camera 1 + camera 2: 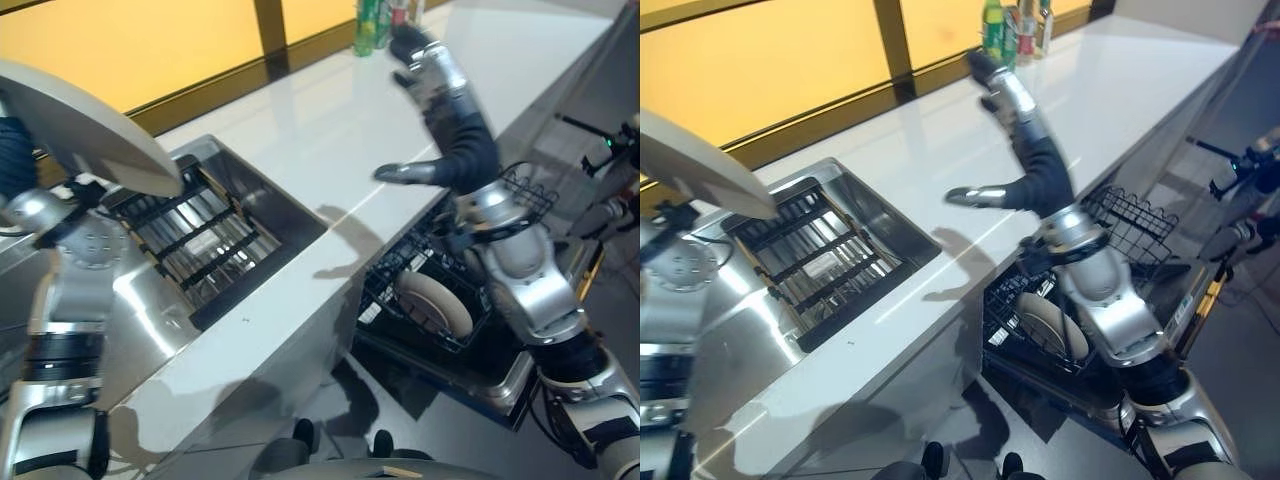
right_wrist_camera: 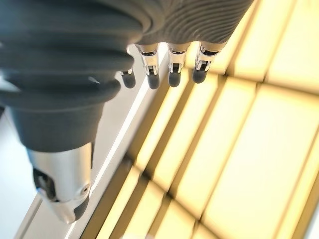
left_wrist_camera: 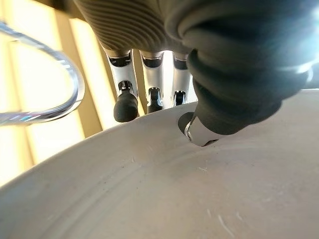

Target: Pick up plates and place into dishwasher.

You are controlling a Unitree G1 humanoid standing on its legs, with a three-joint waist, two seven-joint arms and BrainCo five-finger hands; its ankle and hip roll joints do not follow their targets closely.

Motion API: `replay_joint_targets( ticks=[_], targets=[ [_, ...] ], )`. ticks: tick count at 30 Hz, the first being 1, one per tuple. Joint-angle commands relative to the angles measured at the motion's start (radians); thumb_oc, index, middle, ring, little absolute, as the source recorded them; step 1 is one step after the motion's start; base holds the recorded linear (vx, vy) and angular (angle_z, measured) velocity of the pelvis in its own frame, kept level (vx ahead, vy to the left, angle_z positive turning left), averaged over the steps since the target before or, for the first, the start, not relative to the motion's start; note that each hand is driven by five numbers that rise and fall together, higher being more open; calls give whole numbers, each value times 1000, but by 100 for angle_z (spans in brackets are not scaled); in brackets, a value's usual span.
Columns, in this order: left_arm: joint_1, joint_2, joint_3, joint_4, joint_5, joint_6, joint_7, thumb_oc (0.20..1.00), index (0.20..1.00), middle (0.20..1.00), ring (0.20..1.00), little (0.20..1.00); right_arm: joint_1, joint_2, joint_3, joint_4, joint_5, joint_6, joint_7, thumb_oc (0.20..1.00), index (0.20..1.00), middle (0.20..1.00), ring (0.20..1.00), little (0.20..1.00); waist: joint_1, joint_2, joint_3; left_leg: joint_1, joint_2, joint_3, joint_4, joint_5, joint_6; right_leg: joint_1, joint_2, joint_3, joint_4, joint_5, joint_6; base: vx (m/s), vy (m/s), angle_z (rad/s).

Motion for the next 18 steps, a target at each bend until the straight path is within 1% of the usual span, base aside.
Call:
replay_joint_targets(
  ticks=[1,2,4,6,7,9,10,12,15,18],
  targets=[
    [-79,-20,-91,-54,2,2,-49,200,200,200,200,200,-80,81,66,-58,20,55,-41,1000,1000,1000,1000,1000,56,-24,-74,20,-9,-80,-78,42,34,0,-55,-27,104,-65,31,-41,-129,13],
    [-89,-50,-119,-72,3,13,-65,200,200,200,200,200,-101,105,103,-48,31,83,-63,1000,1000,1000,1000,1000,67,-28,-77,20,-10,-88,-81,46,32,6,-53,-35,100,-64,31,-43,-117,16],
    [-106,-89,-163,-99,-1,30,-88,200,200,200,200,200,-131,141,153,-25,57,112,-107,1000,1000,1000,1000,1000,83,-36,-79,20,-13,-105,-86,52,31,14,-49,-49,94,-64,30,-44,-103,30],
    [-123,-121,-207,-123,9,53,-98,200,200,200,200,200,-158,176,194,-7,68,133,-153,1000,1000,1000,1000,1000,97,-42,-77,21,-17,-120,-92,59,30,24,-46,-61,89,-62,30,-29,-105,30],
    [-129,-133,-225,-135,4,61,-107,200,200,200,200,200,-166,191,212,0,69,150,-170,1000,1000,1000,1000,1000,103,-46,-77,27,-17,-127,-99,55,29,33,-44,-66,87,-71,30,-21,-109,20],
    [-144,-152,-254,-152,29,77,-120,200,200,200,200,200,-188,219,237,16,85,202,-207,1000,1000,1000,1000,1000,113,-50,-73,26,-22,-140,-101,59,28,40,-42,-78,81,-68,30,-30,-78,19],
    [-152,-158,-266,-163,36,87,-126,200,200,200,200,200,-195,227,247,23,98,224,-236,1000,1000,1000,1000,1000,118,-52,-72,24,-24,-144,-101,62,27,43,-42,-83,79,-66,30,-43,-61,23],
    [-167,-157,-281,-174,34,105,-130,200,200,200,200,200,-198,234,256,31,108,246,-282,1000,1000,1000,1000,1000,121,-56,-70,22,-27,-151,-101,64,25,45,-43,-90,79,-61,33,-31,-53,15],
    [-192,-154,-300,-167,35,123,-112,200,200,200,200,200,-200,253,270,46,143,289,-350,1000,1000,1000,1000,1000,119,-57,-71,22,-33,-158,-101,69,24,46,-41,-92,79,-56,34,-17,-36,8],
    [-213,-154,-309,-165,36,144,-109,200,200,200,200,200,-199,276,287,66,142,325,-387,1000,1000,1000,1000,1000,116,-54,-73,21,-33,-158,-102,71,23,46,-40,-90,76,-57,33,-7,-12,2]
  ],
)
